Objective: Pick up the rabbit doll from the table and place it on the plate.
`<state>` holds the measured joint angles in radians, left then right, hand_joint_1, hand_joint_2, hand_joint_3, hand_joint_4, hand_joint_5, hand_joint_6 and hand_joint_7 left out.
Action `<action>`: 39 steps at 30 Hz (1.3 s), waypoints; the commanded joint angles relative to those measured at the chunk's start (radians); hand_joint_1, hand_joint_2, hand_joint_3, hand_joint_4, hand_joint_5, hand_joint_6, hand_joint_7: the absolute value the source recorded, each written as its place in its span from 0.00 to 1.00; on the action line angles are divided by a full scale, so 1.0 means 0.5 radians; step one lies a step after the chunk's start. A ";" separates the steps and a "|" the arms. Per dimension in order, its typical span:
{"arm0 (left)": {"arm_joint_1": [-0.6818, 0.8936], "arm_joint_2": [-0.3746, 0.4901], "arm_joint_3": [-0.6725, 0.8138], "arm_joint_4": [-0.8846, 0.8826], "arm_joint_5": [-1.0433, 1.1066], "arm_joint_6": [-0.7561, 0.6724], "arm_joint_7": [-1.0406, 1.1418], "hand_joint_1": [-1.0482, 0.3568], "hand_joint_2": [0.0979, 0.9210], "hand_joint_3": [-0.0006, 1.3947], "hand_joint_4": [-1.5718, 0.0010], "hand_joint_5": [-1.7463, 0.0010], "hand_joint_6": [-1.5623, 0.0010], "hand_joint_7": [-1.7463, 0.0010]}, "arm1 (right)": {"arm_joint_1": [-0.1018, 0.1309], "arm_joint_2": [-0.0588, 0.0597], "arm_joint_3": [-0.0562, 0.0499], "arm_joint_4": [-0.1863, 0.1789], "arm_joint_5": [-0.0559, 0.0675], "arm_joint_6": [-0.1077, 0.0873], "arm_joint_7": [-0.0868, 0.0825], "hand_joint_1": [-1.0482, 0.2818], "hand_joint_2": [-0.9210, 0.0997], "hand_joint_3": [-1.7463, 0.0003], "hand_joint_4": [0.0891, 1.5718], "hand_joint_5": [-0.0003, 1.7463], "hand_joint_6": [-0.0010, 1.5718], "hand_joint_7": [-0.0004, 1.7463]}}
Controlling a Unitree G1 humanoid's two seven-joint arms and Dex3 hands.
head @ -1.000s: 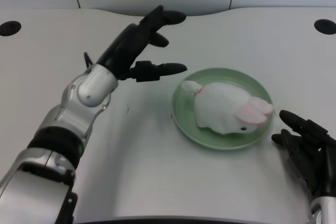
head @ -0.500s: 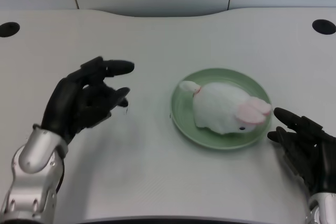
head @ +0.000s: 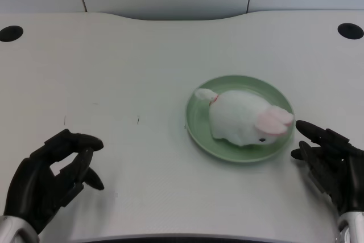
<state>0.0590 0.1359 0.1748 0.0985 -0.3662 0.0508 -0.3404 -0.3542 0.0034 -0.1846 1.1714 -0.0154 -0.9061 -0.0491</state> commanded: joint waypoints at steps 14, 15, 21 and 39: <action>-0.096 -0.011 0.110 0.385 -0.009 -0.205 -0.073 0.35 1.00 0.42 0.53 0.00 0.70 0.06 | -0.010 -0.086 -0.028 -0.003 0.091 0.030 0.115 0.53 0.00 0.83 0.31 0.58 0.58 0.00; -0.101 -0.010 0.112 0.389 -0.004 -0.202 -0.066 0.35 1.00 0.42 0.53 0.00 0.70 0.06 | -0.011 -0.081 -0.032 -0.003 0.098 0.027 0.121 0.53 0.00 0.83 0.32 0.58 0.58 0.00; -0.132 -0.028 0.113 0.436 0.003 -0.241 -0.072 0.35 1.00 0.39 0.53 0.00 0.69 0.09 | -0.019 -0.083 -0.039 0.027 0.084 0.005 0.091 0.55 0.00 0.82 0.34 0.57 0.57 0.00; -0.172 -0.049 0.119 0.525 0.051 -0.343 -0.037 0.37 1.00 0.40 0.55 0.00 0.73 0.05 | -0.072 -0.074 -0.094 0.177 0.078 -0.054 -0.027 0.56 0.00 0.83 0.39 0.51 0.60 0.01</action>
<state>-0.0245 0.1087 0.2188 0.3545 -0.3341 -0.1180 -0.3693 -0.3886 -0.0242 -0.2239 1.2515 0.0200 -0.9212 -0.0513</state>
